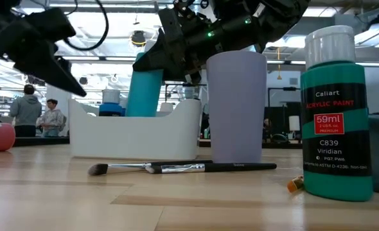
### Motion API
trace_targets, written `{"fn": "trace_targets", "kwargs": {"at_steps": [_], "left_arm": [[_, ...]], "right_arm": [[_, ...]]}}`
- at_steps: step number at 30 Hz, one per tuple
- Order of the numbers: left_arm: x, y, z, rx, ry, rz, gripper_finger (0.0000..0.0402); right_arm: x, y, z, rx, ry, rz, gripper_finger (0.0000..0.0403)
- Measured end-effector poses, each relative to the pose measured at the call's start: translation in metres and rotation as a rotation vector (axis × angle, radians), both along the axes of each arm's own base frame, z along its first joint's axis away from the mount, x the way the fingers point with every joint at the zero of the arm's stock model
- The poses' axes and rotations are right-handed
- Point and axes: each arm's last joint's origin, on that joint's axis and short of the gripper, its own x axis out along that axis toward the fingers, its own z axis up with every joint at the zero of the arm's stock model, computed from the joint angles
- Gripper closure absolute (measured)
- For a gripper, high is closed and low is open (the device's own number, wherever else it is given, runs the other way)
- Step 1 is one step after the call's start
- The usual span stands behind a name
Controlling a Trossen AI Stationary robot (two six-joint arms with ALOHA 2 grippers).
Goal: Pick & Place Paint Supplies
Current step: Put the light blue paint bottle into the white bin
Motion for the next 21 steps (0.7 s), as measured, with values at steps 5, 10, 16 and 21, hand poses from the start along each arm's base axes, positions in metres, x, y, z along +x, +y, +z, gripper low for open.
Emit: {"fn": "trace_targets", "kwargs": {"at_steps": [5, 10, 16, 21], "left_arm": [[-0.006, 0.003, -0.014, 0.015, 0.005, -0.010, 0.0103], [-0.013, 0.007, -0.023, 0.081, 0.015, 0.007, 0.0105], [-0.013, 0.015, -0.024, 0.368, 0.036, 0.071, 0.0103], [-0.010, 0.007, -0.024, 0.177, 0.053, -0.190, 0.0105]], "right_arm": [[0.000, 0.000, 0.000, 0.000, 0.000, 0.000, 0.0201], [0.000, 0.000, 0.000, 0.000, 0.000, 0.000, 0.0203], [0.000, 0.000, 0.000, 0.000, 0.001, -0.001, 0.0202], [-0.001, 0.000, -0.002, -0.002, 0.022, 0.000, 0.0201]]}}
